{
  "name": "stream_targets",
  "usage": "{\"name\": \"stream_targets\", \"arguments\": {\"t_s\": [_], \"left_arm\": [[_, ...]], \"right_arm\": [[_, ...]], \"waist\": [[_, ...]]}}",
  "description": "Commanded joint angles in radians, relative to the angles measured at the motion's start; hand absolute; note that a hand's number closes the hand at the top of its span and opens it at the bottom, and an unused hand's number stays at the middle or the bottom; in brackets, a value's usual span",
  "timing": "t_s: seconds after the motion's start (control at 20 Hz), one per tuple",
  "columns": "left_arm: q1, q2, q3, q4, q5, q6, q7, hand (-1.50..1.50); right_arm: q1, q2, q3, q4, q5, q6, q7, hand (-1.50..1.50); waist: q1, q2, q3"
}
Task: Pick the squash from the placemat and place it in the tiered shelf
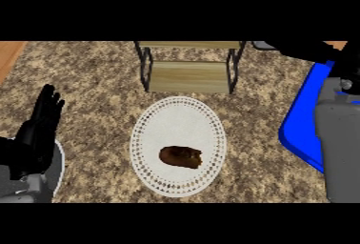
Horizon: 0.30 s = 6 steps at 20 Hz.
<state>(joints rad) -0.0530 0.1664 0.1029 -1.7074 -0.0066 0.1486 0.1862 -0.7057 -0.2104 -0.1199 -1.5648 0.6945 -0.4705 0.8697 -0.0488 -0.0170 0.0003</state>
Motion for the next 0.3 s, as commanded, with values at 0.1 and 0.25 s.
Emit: {"name": "stream_targets", "arguments": {"t_s": [0.1, 0.25], "left_arm": [[-0.04, -0.004, 0.002, 0.021, -0.004, 0.003, 0.006, 0.0], [-0.002, -0.034, -0.046, -0.026, -0.032, 0.002, 0.006, 0.0]], "right_arm": [[0.244, -0.074, -0.013, -0.424, -0.079, 0.186, 0.135, -1.5], [0.309, -0.085, -0.081, -0.417, -0.16, 0.168, 0.032, -1.5]], "waist": [[0.018, 0.008, -0.001], [0.044, 0.015, 0.0]]}}
